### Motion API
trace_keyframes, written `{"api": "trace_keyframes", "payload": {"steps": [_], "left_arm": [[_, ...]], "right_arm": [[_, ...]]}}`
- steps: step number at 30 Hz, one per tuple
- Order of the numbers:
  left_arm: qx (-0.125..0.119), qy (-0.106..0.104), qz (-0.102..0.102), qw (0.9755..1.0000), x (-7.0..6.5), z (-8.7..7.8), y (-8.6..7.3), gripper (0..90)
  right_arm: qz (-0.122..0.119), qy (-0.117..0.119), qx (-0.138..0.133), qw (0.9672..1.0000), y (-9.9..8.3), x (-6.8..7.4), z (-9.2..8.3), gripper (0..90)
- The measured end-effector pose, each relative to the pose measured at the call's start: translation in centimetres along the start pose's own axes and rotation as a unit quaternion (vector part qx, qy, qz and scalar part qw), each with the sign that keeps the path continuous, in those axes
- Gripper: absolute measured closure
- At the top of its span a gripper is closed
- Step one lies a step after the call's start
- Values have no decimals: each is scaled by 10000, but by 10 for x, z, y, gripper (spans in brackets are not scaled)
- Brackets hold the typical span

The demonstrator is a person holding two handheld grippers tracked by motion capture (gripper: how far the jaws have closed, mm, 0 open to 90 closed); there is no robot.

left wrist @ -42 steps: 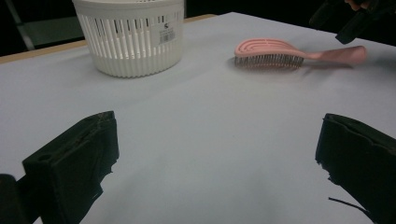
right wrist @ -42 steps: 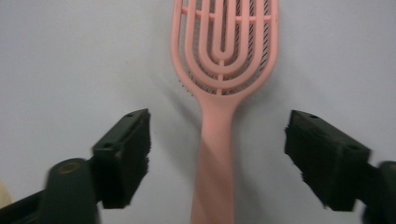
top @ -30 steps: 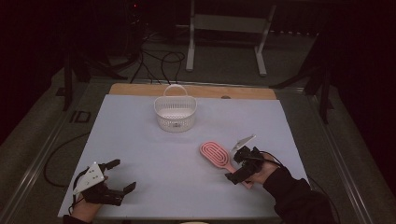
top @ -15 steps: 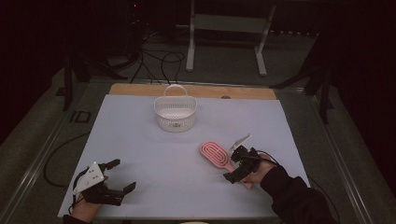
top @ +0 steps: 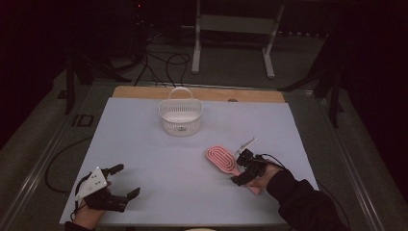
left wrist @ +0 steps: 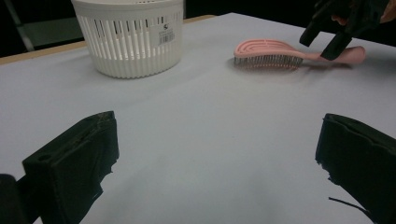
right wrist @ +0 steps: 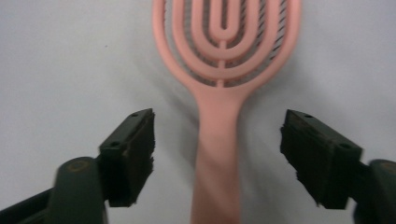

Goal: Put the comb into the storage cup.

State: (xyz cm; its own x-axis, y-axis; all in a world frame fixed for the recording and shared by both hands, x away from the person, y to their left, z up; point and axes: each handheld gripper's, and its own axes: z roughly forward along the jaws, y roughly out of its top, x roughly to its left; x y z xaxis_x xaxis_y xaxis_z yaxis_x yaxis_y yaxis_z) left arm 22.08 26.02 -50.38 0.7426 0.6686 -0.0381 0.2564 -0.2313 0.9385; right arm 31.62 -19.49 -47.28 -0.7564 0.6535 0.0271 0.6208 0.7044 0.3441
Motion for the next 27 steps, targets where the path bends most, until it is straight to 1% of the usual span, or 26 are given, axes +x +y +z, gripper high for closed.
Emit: {"api": "trace_keyframes", "payload": {"steps": [1, 2, 3, 4, 8, 9, 11, 16, 19, 22, 23, 27], "left_arm": [[0, -1, 1, 10000, 0, 0, 0, 1], [-2, 0, 1, 10000, 0, 0, 0, 1], [-8, -2, -5, 10000, 0, 0, 0, 1], [-8, -4, -5, 10000, 0, 0, 0, 1], [-12, -7, -2, 10000, 0, 0, 0, 1], [-14, -4, -2, 10000, 0, 0, 0, 1], [-14, -4, 3, 10000, 0, 0, 0, 1], [-18, -11, 3, 10000, 0, 0, 0, 1], [-18, -14, 14, 10000, 0, 0, 0, 1], [-17, -13, 9, 10000, 0, 0, 0, 1], [-17, -14, 12, 10000, 0, 0, 0, 1], [-14, -16, 4, 10000, 0, 0, 0, 1]], "right_arm": [[37, -15, 16, 10000, 0, 1, 1, 292], [-2, -40, 41, 10000, 1, 1, 2, 328], [-3, -27, 63, 10000, 1, 1, 3, 335], [7, -46, 86, 10000, 2, 2, 4, 369], [24, -97, 171, 9998, 5, 2, 7, 453], [48, -114, 185, 9998, 5, 2, 7, 464], [19, -121, 237, 9996, 6, 1, 9, 478], [51, -187, 337, 9992, 7, 2, 13, 556], [130, -197, 394, 9989, 8, 1, 16, 591], [213, -180, 473, 9985, 8, 0, 19, 625], [250, -142, 474, 9985, 8, -1, 20, 635], [247, -143, 491, 9984, 8, -1, 21, 662]]}}
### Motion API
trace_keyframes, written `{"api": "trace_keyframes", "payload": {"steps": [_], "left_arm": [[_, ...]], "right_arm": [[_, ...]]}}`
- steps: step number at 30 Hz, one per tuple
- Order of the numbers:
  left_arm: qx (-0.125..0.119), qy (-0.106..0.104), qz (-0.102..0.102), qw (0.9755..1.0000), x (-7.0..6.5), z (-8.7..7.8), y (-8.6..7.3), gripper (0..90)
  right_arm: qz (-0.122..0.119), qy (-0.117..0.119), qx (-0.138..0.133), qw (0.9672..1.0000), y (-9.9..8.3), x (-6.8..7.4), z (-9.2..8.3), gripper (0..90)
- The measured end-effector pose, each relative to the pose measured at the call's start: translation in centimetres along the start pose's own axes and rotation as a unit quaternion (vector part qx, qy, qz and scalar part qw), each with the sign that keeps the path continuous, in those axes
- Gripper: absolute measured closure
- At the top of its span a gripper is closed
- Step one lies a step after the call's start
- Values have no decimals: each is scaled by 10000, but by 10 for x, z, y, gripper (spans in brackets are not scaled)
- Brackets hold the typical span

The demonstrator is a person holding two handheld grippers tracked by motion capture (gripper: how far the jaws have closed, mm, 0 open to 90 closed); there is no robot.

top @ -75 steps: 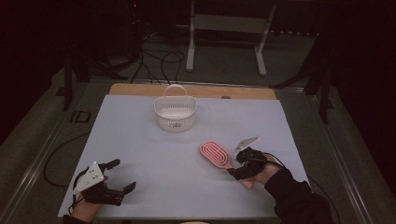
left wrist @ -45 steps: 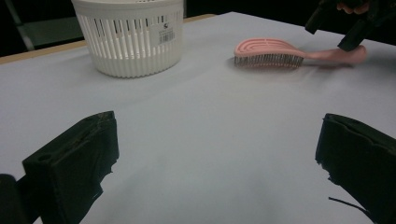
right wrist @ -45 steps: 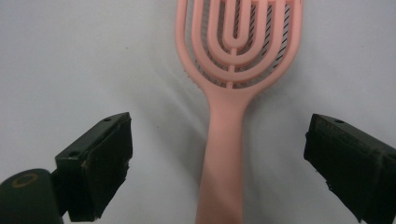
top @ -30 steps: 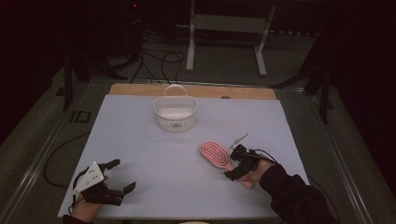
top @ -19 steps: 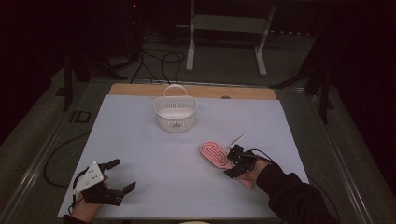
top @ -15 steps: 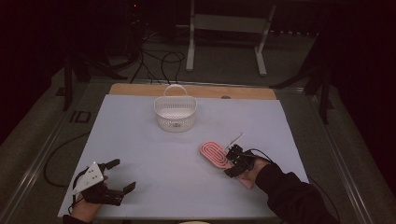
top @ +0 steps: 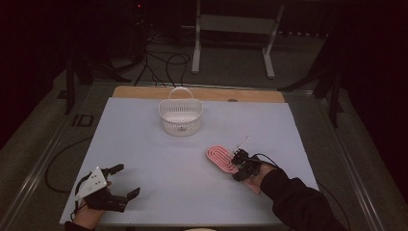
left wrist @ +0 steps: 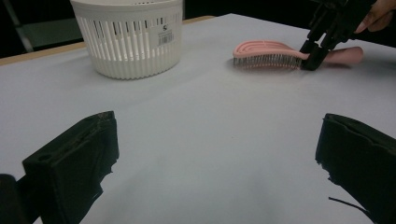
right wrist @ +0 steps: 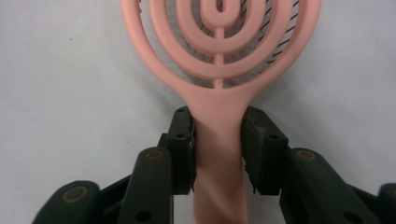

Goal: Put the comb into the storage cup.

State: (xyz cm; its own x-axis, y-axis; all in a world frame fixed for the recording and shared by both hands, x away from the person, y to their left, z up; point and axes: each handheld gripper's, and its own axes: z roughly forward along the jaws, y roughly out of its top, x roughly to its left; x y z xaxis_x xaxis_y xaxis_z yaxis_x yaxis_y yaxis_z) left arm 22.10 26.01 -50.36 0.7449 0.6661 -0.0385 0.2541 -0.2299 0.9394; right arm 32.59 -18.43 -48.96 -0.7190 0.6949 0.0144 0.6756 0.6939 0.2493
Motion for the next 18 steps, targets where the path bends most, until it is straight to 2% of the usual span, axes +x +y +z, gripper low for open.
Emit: {"api": "trace_keyframes", "payload": {"steps": [7, 9, 18], "left_arm": [[15, 0, 10, 10000, 0, 0, 0, 1], [20, -1, 11, 10000, 0, 0, 0, 1], [33, 0, 11, 10000, 0, 1, 0, 1]], "right_arm": [[-90, -179, -18, 9998, 0, 6, 1, 687], [-237, -210, -31, 9995, -1, 7, 1, 692], [-346, -143, -41, 9993, -1, 5, 1, 700]]}}
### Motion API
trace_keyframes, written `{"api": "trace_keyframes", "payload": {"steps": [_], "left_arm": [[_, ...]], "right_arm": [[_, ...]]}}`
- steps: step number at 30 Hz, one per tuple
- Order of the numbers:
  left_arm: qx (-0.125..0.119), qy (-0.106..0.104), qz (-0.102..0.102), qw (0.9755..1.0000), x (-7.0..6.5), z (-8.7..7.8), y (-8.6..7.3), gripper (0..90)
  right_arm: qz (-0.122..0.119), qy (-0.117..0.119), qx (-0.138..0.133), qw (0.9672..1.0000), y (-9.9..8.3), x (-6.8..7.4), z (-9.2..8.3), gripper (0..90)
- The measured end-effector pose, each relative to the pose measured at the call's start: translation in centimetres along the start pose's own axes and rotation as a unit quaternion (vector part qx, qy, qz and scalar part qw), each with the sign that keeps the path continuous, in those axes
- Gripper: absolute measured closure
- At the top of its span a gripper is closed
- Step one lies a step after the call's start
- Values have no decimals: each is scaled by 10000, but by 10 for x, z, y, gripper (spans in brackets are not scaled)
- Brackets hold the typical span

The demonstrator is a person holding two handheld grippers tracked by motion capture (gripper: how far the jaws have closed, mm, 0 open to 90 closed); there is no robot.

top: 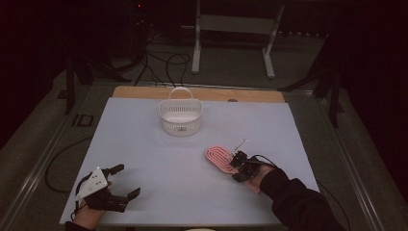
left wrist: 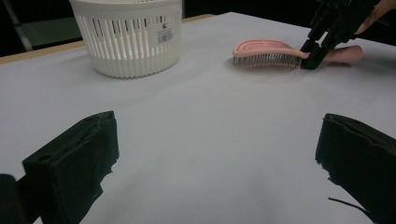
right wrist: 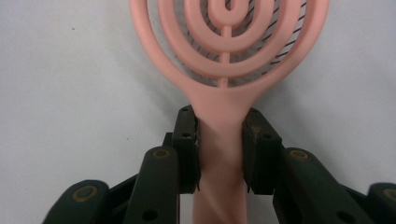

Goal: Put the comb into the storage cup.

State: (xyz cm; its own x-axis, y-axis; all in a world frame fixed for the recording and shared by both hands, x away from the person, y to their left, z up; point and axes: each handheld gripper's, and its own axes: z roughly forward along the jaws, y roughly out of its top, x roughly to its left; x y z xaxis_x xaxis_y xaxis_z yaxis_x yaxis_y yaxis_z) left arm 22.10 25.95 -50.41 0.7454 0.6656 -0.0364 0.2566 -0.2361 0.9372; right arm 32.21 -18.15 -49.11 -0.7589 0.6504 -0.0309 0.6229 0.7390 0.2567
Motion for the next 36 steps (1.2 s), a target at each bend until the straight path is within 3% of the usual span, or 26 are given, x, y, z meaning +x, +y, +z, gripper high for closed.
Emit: {"api": "trace_keyframes", "payload": {"steps": [12, 14, 20, 26, 31, 36], "left_arm": [[-1, 20, -13, 10000, 0, 0, 0, 1], [0, 20, -12, 10000, 0, 0, 0, 1], [4, 22, -13, 10000, 0, 0, 0, 1], [9, 22, -15, 10000, 0, 0, 0, 1], [12, 24, -11, 10000, 0, 0, 0, 1], [13, 25, -27, 10000, 1, 1, -1, 1]], "right_arm": [[4, 52, -479, 9988, -10, 0, -1, 704], [-24, 119, -559, 9984, -11, -1, -2, 705], [61, 30, -959, 9954, -9, 0, -11, 705], [154, 222, -1437, 9893, -9, -3, -22, 705], [278, 293, -1948, 9800, -13, -5, -24, 705], [307, 283, -2270, 9730, -18, -6, -27, 705]]}}
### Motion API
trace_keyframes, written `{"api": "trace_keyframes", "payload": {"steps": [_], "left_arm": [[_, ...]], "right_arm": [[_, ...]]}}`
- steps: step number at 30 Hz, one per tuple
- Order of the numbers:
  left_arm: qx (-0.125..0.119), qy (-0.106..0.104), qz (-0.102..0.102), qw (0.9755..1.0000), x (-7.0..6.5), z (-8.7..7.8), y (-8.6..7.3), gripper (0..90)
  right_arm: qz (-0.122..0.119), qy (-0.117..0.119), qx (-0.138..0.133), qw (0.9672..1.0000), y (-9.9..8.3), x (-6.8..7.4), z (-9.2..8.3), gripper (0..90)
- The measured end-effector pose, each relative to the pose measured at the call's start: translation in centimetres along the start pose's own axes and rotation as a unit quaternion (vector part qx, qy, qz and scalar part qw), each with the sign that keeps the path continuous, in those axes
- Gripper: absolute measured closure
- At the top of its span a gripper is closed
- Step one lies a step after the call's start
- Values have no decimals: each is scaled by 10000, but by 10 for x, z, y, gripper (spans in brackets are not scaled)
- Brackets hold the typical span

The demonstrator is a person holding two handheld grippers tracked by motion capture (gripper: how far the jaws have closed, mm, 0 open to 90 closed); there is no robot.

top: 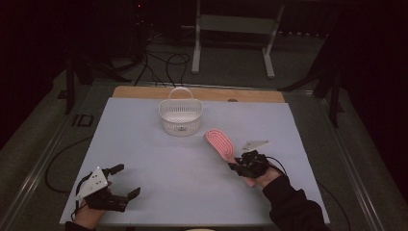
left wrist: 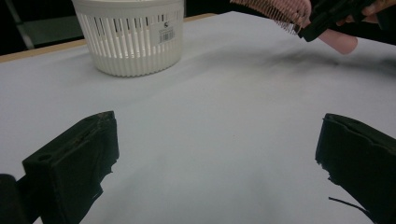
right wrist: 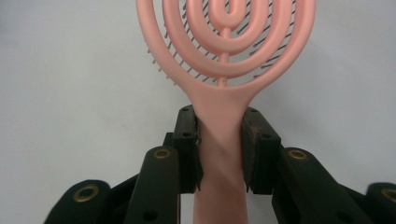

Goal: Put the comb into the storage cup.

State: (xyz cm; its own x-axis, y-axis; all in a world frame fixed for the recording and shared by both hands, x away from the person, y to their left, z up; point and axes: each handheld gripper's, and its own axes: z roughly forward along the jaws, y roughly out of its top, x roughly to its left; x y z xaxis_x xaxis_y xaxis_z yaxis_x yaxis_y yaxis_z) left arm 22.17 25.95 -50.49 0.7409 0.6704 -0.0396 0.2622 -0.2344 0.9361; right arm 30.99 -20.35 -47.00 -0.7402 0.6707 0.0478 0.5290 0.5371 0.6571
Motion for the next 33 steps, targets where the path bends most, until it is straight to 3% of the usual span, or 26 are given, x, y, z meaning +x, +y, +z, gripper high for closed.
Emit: {"api": "trace_keyframes", "payload": {"steps": [4, 5, 11, 18, 21, 23, 29, 33], "left_arm": [[4, 2, -5, 10000, 0, 0, 0, 1], [5, 2, -7, 10000, 0, 0, 0, 1], [0, 5, -34, 10000, 1, 1, 0, 1], [-10, 0, -58, 10000, 1, 1, 0, 1], [-17, 1, -67, 10000, 1, 1, -1, 1], [-14, 0, -71, 10000, 1, 1, -1, 1], [-3, -23, -92, 10000, 2, 2, 0, 1], [-11, -48, -125, 9999, 1, 4, 0, 1]], "right_arm": [[35, 17, -330, 9994, -4, -2, -6, 705], [47, 33, -511, 9987, -5, -3, -8, 706], [-6, 13, -952, 9955, -11, -4, -14, 706], [-76, -102, -1330, 9910, -16, 1, -18, 706], [-169, -44, -1559, 9876, -19, 1, -21, 706], [-183, -25, -1580, 9873, -19, 1, -21, 706], [-201, -111, -1989, 9798, -26, 1, -27, 706], [-217, -98, -2064, 9782, -30, 1, -30, 706]]}}
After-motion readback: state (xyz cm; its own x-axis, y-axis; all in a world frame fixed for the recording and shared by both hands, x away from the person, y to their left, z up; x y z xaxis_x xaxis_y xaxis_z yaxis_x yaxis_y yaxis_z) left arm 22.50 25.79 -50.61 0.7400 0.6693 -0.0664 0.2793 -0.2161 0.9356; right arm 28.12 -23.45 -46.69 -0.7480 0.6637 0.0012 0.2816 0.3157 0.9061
